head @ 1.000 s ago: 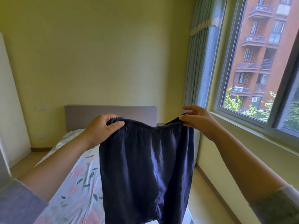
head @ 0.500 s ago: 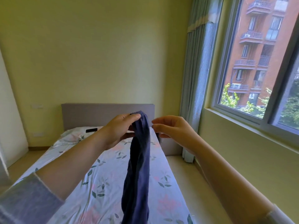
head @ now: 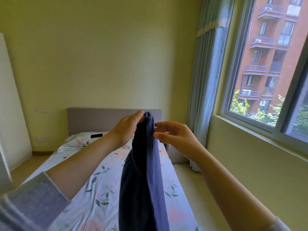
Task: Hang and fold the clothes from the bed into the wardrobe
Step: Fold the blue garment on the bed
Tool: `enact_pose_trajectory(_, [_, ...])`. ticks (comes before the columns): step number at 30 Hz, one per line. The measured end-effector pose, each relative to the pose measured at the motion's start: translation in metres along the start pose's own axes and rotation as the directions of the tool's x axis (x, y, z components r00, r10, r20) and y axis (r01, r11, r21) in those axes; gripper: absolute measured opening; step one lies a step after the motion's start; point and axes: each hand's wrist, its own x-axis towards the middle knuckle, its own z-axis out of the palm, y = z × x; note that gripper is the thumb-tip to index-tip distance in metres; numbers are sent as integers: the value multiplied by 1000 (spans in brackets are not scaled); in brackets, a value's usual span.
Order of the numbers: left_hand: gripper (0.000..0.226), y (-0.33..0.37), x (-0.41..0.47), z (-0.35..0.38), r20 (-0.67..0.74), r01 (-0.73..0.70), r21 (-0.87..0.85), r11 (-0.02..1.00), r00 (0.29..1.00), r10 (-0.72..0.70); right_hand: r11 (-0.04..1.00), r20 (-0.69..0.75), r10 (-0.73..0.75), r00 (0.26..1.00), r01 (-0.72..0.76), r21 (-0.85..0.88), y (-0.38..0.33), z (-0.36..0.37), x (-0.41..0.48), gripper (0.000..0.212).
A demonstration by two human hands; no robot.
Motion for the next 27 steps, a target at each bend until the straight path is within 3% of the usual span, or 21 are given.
enact_pose_trajectory(3, [45, -1, 0, -3, 67, -30, 93, 995, 997, 24, 999, 2, 24, 1000, -24, -35, 2, 5, 2, 32])
enact_pose_trajectory(6, [26, -4, -2, -3, 101, -167, 229, 959, 984, 147, 999, -64, 47, 997, -48, -12, 4, 9, 4, 26])
enact_pose_trajectory(9, [32, -5, -5, -3, 128, -272, 266, 925, 961, 245, 999, -126, 33, 992, -37, -28, 5, 10, 7, 10])
enact_pose_trajectory(11, [36, -9, -3, -6, 120, -298, 272, 915, 954, 275, 997, -149, 17, 989, -27, -71, 5, 8, 9, 13])
enact_pose_trajectory(16, [26, -19, 0, -15, 51, -241, 265, 934, 970, 236, 985, -250, 27, 968, -69, -160, -2, 3, 13, 32])
enact_pose_trajectory(19, [22, -24, 1, -20, 85, -186, 281, 941, 982, 169, 985, -321, 16, 947, -70, -157, -3, -2, 17, 37])
enact_pose_trajectory(22, [11, -38, -2, -26, 165, -138, 318, 938, 982, 89, 985, -276, -20, 961, -28, -170, -6, -15, 18, 40])
enact_pose_trajectory(27, [13, -57, -12, -30, 127, -112, 356, 928, 989, 71, 898, -25, 28, 999, -36, -438, -1, -33, 14, 11])
